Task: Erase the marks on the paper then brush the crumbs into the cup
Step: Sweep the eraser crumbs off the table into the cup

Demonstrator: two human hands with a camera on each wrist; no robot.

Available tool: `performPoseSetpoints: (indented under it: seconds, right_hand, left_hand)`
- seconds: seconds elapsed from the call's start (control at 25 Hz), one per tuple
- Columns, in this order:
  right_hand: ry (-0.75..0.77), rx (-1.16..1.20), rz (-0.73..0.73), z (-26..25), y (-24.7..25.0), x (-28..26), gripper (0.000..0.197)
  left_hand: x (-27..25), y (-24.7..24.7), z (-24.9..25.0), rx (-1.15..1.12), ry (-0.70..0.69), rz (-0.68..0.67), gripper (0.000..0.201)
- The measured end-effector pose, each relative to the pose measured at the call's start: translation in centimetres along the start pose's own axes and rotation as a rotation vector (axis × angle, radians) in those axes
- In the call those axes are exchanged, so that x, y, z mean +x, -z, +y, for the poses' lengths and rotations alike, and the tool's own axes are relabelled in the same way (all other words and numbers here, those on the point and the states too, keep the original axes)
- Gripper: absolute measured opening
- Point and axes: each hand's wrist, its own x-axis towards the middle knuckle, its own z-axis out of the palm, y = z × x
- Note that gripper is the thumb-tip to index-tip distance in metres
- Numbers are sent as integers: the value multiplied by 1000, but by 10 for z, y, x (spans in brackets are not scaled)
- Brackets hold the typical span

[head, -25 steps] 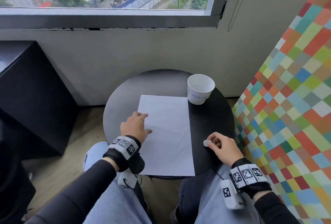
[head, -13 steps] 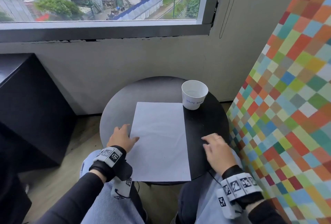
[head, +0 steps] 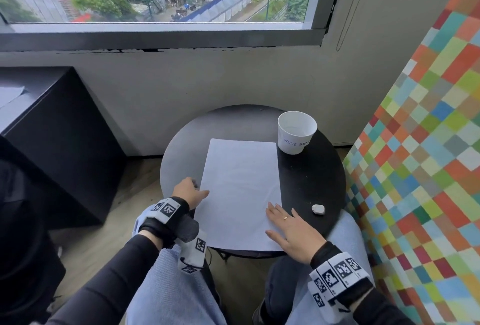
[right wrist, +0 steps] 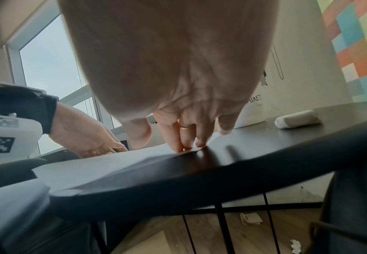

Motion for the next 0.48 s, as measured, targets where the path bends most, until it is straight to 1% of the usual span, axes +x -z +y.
performPoseSetpoints:
  seconds: [0.04,0.08,0.16,0.24,0.28,0.36,0.44,0.48]
  right_hand:
    - [5,16,9,1,-1,-1,103]
    - [6,21,17,1,-2,0,108]
    - [7,35,35,1,-6,1,110]
    - [44,34,69,-5,-8,1,115]
    - [84,16,78,-11,-8,2,113]
    - [196,0,57,-32,-10,4,97]
    - [301,-4,-26,-54,-11,4,83]
    - [327,-21,-58,-57,-11,5,82]
  left_hand:
    - [-2,2,-3,-3,-1,-17,32]
    - [-4,4,-7,7,-4,-40,26]
    - [-9,6,-15,57,-23,-84,27]
    - [-13,6,-20,88,-32,-90,28]
    - [-15,5,-21,92,-36,-87,28]
    - [-17,1,-22,88,-44,-76,29]
    - [-18,-3,-21,90,-61,-61,28]
    - [-18,-5,-20,96,-67,-55,29]
